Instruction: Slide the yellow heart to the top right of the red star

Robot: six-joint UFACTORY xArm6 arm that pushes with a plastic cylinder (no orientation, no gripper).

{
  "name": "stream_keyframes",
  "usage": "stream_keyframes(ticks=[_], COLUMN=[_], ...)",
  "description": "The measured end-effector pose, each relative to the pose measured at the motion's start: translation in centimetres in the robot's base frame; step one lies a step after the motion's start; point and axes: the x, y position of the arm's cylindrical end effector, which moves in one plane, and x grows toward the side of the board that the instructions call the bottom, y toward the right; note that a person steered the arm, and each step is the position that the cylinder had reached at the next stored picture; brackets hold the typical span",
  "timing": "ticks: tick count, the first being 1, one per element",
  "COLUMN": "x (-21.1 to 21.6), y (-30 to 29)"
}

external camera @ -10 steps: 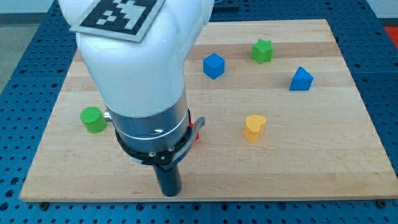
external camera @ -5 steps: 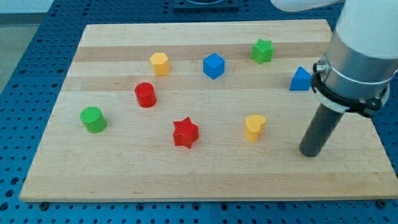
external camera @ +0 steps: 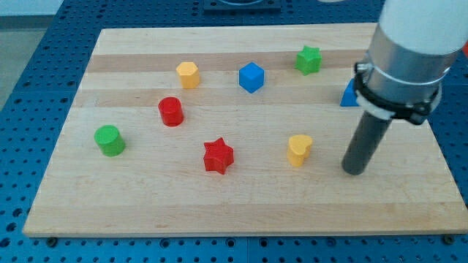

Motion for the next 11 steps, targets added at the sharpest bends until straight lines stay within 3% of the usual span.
stream_keyframes(ticks=[2,3,4,5,7,8,10,11], x=[-9.1,-9.0,-5.5,-3.6,-8.0,-8.4,-5.0,-8.2], y=[-9.8,-7.9,-2.7,-3.1,-11.1,-12.0,2.9,10.7])
